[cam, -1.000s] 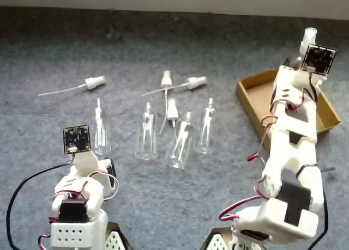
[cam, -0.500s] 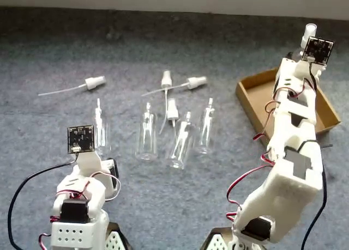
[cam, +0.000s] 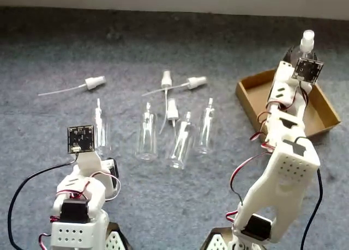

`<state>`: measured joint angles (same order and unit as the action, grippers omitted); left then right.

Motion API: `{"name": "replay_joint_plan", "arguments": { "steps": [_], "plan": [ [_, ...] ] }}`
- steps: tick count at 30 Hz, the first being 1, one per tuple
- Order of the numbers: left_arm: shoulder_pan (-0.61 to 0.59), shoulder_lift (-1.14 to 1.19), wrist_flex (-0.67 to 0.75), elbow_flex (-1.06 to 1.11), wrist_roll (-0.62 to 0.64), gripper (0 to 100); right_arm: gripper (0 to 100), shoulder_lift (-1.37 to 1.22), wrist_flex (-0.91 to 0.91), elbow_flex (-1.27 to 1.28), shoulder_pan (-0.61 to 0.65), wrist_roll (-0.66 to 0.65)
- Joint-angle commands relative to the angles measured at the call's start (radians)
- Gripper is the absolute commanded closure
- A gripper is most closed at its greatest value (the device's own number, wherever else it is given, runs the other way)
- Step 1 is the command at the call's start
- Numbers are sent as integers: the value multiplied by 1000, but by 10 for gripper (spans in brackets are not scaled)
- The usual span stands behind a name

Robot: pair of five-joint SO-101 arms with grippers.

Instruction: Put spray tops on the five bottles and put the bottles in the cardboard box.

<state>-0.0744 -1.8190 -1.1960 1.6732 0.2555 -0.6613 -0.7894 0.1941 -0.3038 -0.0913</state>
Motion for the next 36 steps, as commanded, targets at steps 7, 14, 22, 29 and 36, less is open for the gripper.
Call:
{"name": "replay_joint_plan", "arguments": {
  "steps": [7, 14, 22, 29, 36],
  "plan": [
    [15, -4, 20, 21, -15, 952, 886, 13, -19, -33, -13, 0],
    [15, -4, 20, 21, -15, 952, 886, 21, 160, -41, -16, 6],
    [15, -4, 20, 21, -15, 952, 886, 21, 162, -44, -15, 8],
    [15, -4, 20, 21, -15, 952, 886, 15, 162, -44, -16, 141],
    [15, -4, 20, 21, -15, 952, 886, 15, 162, -44, -33, 133]
  ]
}}
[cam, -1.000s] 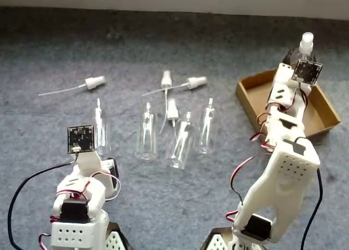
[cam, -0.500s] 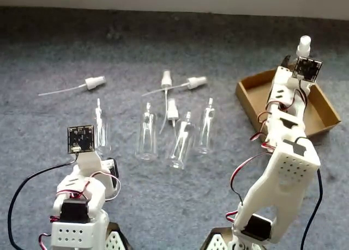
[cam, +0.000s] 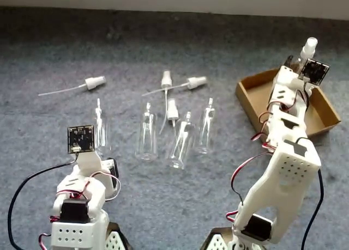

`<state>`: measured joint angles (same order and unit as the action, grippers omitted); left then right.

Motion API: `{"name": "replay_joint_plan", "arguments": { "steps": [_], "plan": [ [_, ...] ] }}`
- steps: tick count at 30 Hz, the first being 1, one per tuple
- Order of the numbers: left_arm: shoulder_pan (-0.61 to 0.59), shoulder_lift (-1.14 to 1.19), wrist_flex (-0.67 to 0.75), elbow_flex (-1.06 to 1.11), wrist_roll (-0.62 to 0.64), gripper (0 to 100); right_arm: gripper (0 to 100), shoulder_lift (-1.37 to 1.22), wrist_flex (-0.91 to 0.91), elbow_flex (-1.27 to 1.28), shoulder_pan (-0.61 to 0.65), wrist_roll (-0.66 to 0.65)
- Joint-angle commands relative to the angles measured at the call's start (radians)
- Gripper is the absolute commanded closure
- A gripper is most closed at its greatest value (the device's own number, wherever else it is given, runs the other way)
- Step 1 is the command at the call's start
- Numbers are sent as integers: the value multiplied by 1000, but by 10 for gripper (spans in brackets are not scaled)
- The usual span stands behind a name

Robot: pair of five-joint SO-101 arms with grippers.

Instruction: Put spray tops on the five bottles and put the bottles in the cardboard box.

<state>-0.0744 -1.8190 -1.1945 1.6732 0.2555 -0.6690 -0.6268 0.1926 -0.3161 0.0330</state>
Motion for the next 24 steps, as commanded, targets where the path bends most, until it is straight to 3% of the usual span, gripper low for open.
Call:
{"name": "replay_joint_plan", "arguments": {
  "steps": [1, 13, 19, 24],
  "plan": [
    [15, -4, 18, 21, -15, 952, 885, 22, -1, -42, -24, 9],
    [15, -4, 18, 21, -15, 952, 880, 21, 5, -41, -27, 8],
    [15, -4, 18, 21, -15, 952, 797, 22, 5, -38, -24, -71],
    [15, -4, 18, 21, -15, 952, 795, 28, 5, -39, -27, -74]
  ]
}}
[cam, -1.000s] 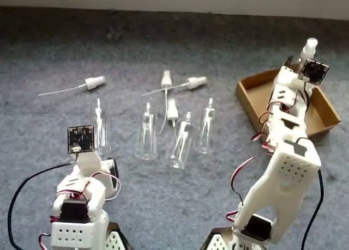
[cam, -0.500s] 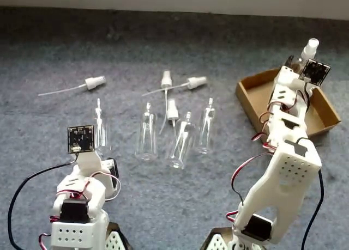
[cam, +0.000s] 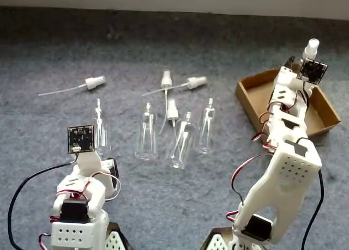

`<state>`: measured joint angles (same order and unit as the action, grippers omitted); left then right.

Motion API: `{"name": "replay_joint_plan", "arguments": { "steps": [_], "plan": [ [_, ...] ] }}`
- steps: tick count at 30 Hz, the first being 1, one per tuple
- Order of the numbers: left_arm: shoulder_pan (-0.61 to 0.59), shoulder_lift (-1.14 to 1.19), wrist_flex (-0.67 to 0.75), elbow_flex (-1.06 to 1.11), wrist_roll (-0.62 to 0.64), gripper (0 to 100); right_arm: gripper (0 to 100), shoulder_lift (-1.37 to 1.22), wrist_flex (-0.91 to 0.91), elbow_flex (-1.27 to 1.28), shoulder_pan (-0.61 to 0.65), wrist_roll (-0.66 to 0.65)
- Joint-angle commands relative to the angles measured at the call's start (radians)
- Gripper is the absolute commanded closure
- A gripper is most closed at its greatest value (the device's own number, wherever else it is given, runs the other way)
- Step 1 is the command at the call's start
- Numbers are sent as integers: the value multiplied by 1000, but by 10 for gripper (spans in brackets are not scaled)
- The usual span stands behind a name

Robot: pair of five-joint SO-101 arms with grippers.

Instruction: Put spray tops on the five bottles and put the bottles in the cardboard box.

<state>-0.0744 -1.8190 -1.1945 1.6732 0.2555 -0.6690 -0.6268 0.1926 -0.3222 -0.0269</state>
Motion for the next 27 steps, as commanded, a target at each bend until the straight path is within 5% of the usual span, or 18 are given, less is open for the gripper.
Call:
{"name": "replay_joint_plan", "arguments": {
  "steps": [1, 27],
  "plan": [
    [15, -4, 18, 21, -15, 952, 795, 28, 5, -39, -21, -14],
    [15, -4, 17, 21, -15, 952, 792, 19, -113, -31, 10, -8]
  ]
}}
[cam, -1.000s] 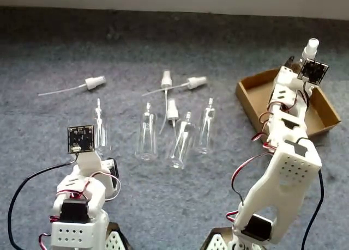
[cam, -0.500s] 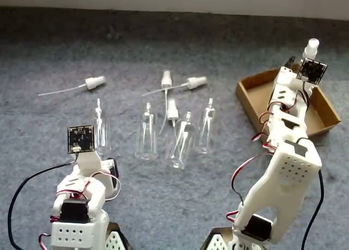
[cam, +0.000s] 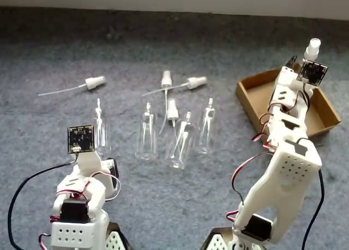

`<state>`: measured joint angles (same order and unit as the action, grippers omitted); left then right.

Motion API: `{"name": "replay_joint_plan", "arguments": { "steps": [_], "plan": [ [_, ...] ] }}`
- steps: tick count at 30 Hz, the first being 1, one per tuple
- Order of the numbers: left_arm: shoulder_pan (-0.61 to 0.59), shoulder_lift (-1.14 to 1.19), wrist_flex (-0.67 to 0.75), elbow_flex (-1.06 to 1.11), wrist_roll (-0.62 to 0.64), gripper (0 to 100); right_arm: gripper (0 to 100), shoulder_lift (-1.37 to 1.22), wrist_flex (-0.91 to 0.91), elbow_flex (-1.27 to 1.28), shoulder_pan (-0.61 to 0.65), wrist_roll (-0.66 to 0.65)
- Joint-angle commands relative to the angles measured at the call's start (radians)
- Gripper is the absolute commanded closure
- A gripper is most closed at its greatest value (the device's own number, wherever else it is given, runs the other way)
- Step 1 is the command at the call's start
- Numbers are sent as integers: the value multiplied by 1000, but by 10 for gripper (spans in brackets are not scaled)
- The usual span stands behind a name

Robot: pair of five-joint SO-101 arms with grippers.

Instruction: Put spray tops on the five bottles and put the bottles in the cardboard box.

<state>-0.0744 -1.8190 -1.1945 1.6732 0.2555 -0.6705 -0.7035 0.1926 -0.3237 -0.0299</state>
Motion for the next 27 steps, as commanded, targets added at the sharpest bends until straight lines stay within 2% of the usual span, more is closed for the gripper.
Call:
{"name": "replay_joint_plan", "arguments": {
  "steps": [1, 14, 20, 27],
  "plan": [
    [15, -4, 17, 21, -15, 952, 792, 21, -36, -31, 12, -5],
    [15, -4, 17, 21, -15, 952, 790, 19, 16, -25, 28, -5],
    [15, -4, 15, 21, -15, 951, 700, 19, 33, -19, 42, -3],
    [15, -4, 17, 21, -15, 951, 696, 24, 41, -18, 39, -5]
  ]
}}
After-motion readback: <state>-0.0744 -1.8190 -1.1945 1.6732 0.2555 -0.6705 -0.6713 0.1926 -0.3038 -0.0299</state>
